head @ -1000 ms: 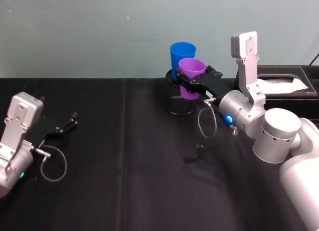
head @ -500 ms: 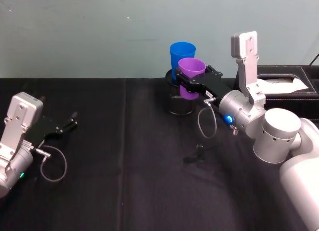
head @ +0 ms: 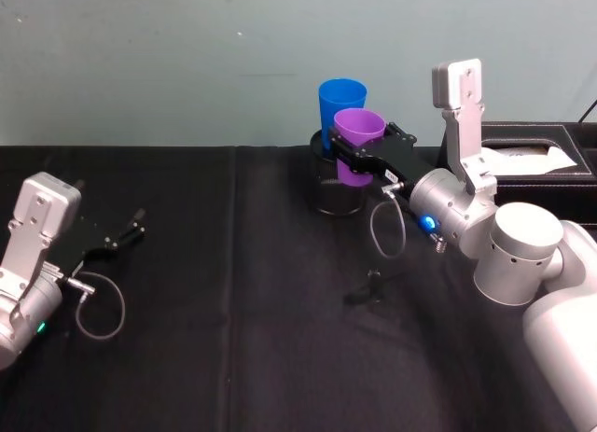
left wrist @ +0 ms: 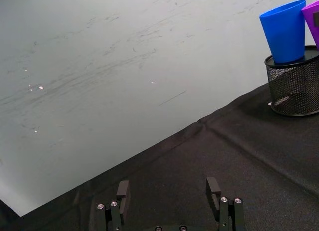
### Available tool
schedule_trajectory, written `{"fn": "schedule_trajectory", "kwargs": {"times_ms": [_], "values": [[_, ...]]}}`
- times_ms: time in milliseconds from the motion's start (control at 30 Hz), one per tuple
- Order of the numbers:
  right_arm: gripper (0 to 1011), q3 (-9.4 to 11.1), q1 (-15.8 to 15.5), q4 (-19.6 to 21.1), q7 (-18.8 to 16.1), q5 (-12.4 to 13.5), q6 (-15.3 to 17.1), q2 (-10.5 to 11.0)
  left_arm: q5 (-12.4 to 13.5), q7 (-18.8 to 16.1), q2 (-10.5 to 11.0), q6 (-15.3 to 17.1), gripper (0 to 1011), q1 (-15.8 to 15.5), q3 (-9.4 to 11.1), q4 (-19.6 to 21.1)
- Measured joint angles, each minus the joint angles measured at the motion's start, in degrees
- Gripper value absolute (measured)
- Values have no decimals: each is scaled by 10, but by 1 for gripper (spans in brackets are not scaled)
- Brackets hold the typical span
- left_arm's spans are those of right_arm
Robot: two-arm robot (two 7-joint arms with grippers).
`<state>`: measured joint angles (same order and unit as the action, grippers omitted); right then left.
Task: Pick up one cup with a gripper and tap it against the other cup.
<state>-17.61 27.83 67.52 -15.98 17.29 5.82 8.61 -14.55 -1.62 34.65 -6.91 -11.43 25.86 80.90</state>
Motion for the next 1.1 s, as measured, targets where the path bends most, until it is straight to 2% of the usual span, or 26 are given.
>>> {"fn": "schedule_trajectory", "kwargs": {"times_ms": [1100], "values": [[729,0,0,0,0,0,0,0,0,0,0,0,1000,0,0,0]]}}
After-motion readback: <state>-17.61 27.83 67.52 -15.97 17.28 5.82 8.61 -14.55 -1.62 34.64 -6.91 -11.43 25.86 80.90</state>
